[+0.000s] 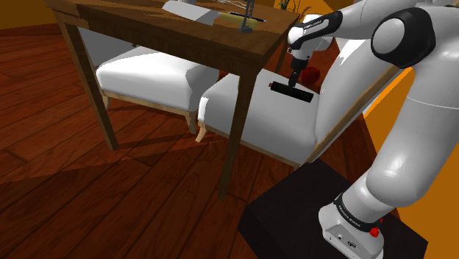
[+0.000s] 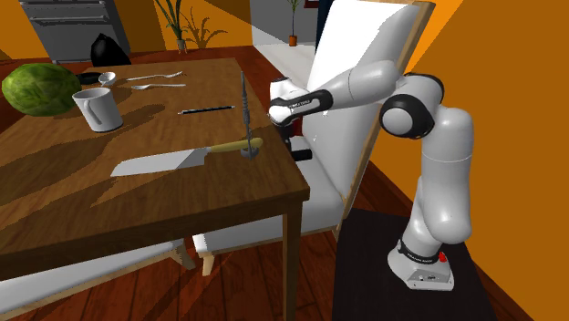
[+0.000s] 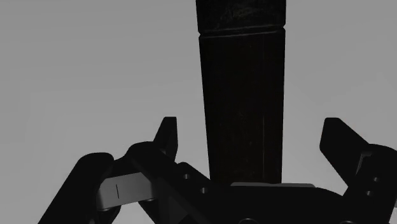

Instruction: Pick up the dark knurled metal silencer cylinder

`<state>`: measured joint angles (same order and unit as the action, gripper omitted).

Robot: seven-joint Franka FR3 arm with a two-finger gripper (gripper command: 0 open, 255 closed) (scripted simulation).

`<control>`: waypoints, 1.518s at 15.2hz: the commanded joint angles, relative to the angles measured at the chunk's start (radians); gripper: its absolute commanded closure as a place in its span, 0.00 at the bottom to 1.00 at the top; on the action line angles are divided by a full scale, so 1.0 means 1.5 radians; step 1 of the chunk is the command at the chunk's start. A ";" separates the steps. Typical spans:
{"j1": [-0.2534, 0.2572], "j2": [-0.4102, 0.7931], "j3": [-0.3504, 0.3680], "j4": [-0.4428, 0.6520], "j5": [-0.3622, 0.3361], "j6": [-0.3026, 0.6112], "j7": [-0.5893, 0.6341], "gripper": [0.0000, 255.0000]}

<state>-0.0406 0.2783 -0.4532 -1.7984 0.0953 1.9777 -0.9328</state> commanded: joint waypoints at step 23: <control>0.002 -0.019 -0.003 0.044 -0.010 -0.060 0.005 1.00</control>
<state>-0.0383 0.2509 -0.4582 -1.7455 0.0811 1.9008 -0.9260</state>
